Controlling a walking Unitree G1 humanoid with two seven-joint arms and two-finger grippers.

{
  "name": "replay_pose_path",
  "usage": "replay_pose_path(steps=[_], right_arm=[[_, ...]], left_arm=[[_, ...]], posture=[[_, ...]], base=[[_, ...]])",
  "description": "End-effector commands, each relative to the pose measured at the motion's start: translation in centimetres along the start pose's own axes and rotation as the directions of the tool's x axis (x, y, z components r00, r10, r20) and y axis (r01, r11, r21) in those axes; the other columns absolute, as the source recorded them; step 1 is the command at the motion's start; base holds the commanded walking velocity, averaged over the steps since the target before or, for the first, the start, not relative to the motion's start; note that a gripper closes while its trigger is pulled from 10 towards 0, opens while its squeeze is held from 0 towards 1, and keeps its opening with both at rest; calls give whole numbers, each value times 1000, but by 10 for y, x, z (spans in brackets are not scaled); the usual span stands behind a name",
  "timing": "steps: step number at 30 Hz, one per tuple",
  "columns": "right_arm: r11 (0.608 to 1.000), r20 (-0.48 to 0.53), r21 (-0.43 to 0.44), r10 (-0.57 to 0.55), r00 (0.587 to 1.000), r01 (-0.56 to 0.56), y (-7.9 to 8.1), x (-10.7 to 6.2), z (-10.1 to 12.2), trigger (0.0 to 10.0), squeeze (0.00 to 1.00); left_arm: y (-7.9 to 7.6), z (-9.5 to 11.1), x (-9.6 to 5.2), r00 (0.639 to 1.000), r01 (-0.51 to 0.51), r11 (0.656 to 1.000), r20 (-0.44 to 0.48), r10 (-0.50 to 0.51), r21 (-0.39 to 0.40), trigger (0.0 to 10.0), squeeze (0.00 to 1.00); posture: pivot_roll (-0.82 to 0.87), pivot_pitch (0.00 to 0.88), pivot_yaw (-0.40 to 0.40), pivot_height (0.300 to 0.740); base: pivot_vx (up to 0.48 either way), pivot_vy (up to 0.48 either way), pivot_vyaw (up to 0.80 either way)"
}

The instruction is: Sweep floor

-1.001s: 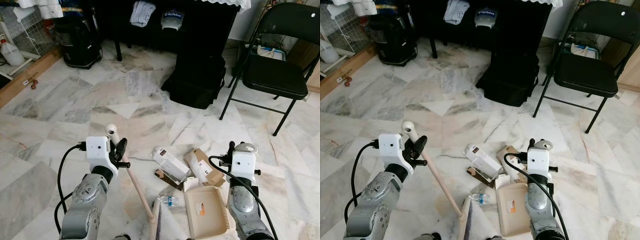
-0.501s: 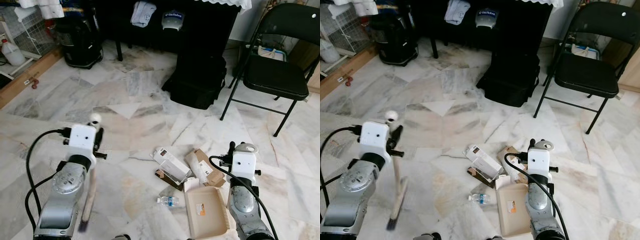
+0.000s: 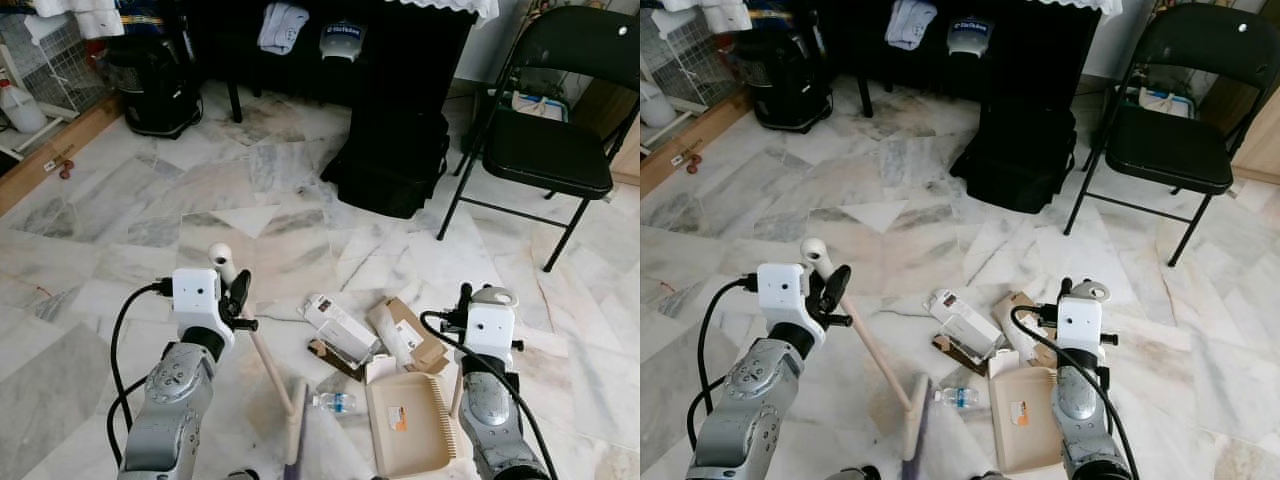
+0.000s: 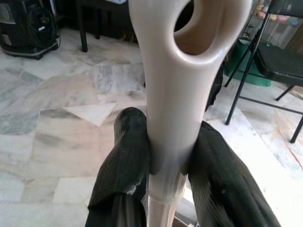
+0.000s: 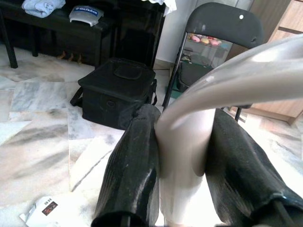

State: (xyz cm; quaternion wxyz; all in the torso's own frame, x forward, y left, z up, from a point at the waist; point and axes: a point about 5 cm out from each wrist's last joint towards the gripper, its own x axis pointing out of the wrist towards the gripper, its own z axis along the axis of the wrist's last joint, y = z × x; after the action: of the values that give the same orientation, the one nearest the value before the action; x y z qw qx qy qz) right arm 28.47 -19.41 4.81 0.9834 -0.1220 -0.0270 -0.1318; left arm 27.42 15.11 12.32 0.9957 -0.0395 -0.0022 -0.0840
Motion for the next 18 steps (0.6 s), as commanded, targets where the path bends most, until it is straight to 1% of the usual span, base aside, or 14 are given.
replay_pose_path(steps=[1, 3, 11, 14, 16, 17, 18], right_arm=[[1000, -45, -10, 19, 999, -20, 1, -7, -9, 10000, 0], [1000, -46, -10, 21, 999, -21, 2, -7, -9, 10000, 0], [1000, -44, -11, 21, 999, -21, 2, -6, -8, 10000, 0], [1000, -44, -13, 16, 999, -16, 0, -5, -8, 10000, 0], [1000, -44, -13, 15, 999, -15, 0, -5, -8, 10000, 0], [1000, -44, -13, 15, 999, -16, 0, -4, -8, 10000, 0], [1000, -44, -14, 15, 999, -16, 0, -4, -8, 10000, 0]], left_arm=[[-4, -4, -4, 999, 30, 999, -28, -31, -36, 10000, 0], [-7, -5, -5, 998, 49, 996, -38, -52, -69, 10000, 0], [-12, -7, -7, 994, 88, 991, -57, -94, -103, 10000, 0], [-21, -6, -8, 985, 142, 976, -77, -156, -163, 10000, 0], [-24, -6, -9, 982, 152, 972, -80, -169, -178, 10000, 0], [-26, -4, -9, 981, 161, 964, -76, -181, -211, 10000, 0], [-27, -3, -9, 980, 164, 962, -75, -184, -220, 10000, 0]], posture=[[84, 159, -22, 740], [85, 160, -22, 740], [85, 161, -21, 740], [86, 163, -20, 740], [88, 163, -20, 740], [88, 164, -20, 740], [88, 164, -20, 740]], base=[[0, 0, 0], [0, 0, 0], [0, 0, 0], [0, 0, 0], [0, 0, 0], [0, 0, 0], [0, 0, 0]])
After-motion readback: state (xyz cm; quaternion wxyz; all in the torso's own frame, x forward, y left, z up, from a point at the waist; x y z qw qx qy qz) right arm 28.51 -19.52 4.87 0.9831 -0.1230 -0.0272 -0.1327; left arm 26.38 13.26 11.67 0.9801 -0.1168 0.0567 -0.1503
